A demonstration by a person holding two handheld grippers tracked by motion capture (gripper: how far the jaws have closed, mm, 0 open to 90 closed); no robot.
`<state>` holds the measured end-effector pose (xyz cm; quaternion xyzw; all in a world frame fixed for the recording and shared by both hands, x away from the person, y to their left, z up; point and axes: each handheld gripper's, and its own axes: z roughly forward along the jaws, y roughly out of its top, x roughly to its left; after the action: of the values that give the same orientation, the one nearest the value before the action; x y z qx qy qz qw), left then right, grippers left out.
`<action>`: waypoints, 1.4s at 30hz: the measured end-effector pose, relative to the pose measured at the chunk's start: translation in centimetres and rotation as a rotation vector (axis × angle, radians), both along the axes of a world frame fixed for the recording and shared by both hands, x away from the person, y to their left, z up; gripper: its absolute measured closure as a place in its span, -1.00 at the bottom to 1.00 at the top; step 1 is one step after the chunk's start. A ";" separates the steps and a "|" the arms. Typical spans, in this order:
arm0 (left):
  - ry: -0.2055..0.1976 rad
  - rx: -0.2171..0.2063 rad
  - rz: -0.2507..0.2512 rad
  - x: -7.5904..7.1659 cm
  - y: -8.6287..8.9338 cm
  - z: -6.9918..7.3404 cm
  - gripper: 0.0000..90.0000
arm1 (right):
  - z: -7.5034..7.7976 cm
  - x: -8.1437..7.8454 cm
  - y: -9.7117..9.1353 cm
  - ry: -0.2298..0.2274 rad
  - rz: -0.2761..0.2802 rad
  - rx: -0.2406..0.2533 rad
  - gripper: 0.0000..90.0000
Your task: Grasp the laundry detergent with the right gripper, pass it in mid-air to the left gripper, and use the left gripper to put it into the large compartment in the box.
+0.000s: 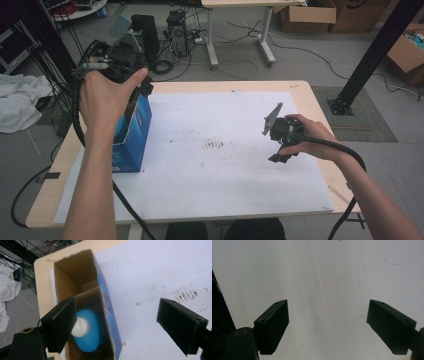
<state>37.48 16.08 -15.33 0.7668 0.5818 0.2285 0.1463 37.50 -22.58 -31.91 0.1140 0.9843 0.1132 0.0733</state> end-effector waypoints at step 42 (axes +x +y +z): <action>0.209 -0.085 -0.433 0.5 -9.9 -11.1 -0.62 | 0.6 -0.1 -0.4 -0.018 -0.021 -0.011 -0.60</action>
<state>37.96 6.16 -26.45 0.8863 0.4248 0.0867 0.1629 37.36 -23.02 -31.34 0.1231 0.9829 0.1081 0.0839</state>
